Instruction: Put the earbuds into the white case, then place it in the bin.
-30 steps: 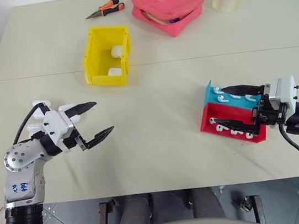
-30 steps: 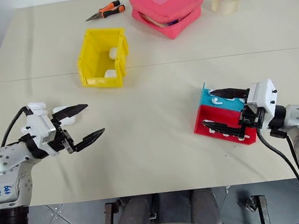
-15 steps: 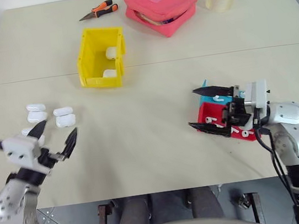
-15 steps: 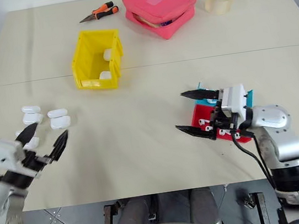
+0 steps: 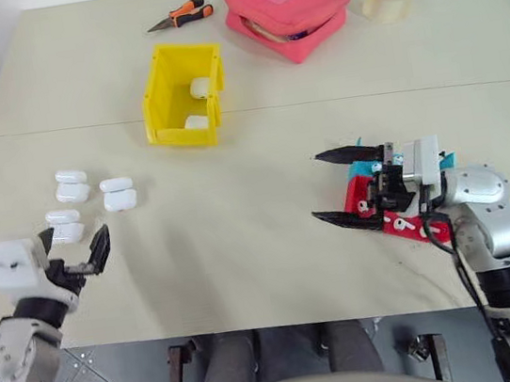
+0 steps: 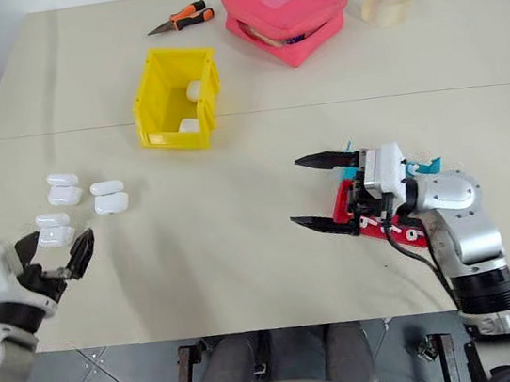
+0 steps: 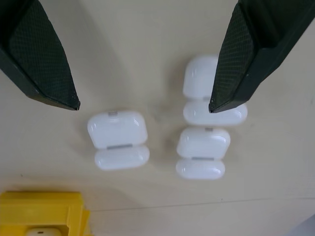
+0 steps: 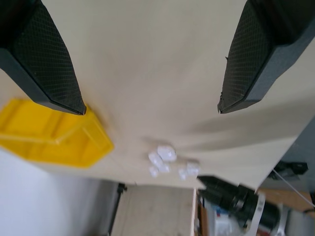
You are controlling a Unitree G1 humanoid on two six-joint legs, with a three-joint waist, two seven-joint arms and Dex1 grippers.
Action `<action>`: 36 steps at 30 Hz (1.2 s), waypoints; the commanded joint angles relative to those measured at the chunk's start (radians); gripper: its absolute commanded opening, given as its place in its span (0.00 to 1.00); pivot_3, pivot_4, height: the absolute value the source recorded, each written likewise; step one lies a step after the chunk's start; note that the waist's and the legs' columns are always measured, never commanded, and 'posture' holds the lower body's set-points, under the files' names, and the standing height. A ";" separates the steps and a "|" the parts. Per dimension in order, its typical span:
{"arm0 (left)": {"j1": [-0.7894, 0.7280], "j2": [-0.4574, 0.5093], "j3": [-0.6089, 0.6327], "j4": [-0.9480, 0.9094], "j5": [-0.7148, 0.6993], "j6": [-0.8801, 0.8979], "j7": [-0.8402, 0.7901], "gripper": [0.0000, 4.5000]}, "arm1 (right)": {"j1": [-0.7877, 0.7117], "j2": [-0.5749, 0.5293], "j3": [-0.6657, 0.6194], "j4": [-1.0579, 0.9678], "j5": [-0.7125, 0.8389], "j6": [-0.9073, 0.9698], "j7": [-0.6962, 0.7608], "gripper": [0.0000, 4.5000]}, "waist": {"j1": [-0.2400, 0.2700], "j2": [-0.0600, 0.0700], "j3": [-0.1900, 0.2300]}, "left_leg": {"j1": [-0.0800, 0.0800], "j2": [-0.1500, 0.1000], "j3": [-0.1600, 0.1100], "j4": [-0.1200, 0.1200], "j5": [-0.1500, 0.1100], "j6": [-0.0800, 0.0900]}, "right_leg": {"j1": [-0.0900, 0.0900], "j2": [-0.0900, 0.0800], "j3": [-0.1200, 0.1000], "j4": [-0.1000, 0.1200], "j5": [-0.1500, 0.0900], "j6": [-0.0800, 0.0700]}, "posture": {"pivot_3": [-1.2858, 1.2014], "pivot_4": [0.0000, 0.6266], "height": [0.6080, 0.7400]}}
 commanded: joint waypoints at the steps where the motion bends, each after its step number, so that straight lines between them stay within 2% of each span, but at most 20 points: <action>1: -0.050 0.062 0.054 -0.053 -0.048 0.216 0.061 0.99 | 0.015 -0.027 -0.043 -0.008 0.031 0.021 0.004 1.00 | -0.008 0.000 0.000 | 0.000 0.000 0.000 0.000 0.000 0.000 | 0.000 0.000 0.000 0.000 0.000 0.000 | 0.52 0.24 1.00; 7: -0.155 0.333 0.135 0.032 -0.125 0.671 -0.027 0.99 | -0.007 -0.039 -0.062 0.035 0.019 0.022 0.009 1.00 | -0.026 0.000 0.000 | 0.001 0.001 0.001 0.000 -0.001 -0.003 | -0.002 0.004 0.001 0.002 -0.002 -0.003 | 0.52 0.24 1.00; 9: -0.184 0.410 0.137 0.078 -0.123 0.753 -0.058 0.99 | -0.018 -0.041 -0.062 0.046 0.014 0.016 0.011 1.00 | -0.027 0.000 0.000 | 0.001 0.002 0.001 0.000 -0.001 -0.003 | -0.002 0.005 0.002 0.002 -0.002 -0.003 | 0.52 0.24 1.00; 12: -0.253 0.474 0.110 0.164 -0.098 0.802 -0.077 0.99 | -0.026 -0.039 -0.060 0.050 0.011 0.014 0.008 1.00 | -0.025 0.000 0.001 | 0.001 0.002 0.001 -0.001 -0.001 -0.004 | -0.002 0.005 0.002 0.002 -0.002 -0.003 | 0.52 0.24 1.00; 19: -0.317 0.546 -0.018 0.338 -0.064 0.763 -0.156 0.99 | -0.020 -0.027 -0.045 0.027 0.004 0.018 -0.007 1.00 | -0.026 0.000 0.001 | 0.000 0.002 0.001 -0.001 -0.002 -0.004 | -0.004 0.005 0.002 0.002 -0.002 -0.003 | 0.52 0.24 1.00; 26: -0.394 0.566 -0.113 0.505 -0.010 0.663 -0.214 0.99 | -0.020 -0.018 -0.038 -0.012 0.007 0.033 -0.028 1.00 | -0.026 0.000 0.001 | 0.000 0.003 0.002 -0.001 -0.002 -0.005 | -0.005 0.006 0.002 0.003 -0.002 -0.004 | 0.52 0.24 1.00; 36: -0.430 0.583 -0.182 0.561 0.019 0.665 -0.274 0.99 | -0.015 -0.015 -0.036 -0.045 0.009 0.057 -0.048 1.00 | -0.026 0.000 0.001 | 0.000 0.002 0.003 -0.001 -0.002 -0.005 | -0.006 0.006 0.003 0.003 -0.002 -0.004 | 0.52 0.24 1.00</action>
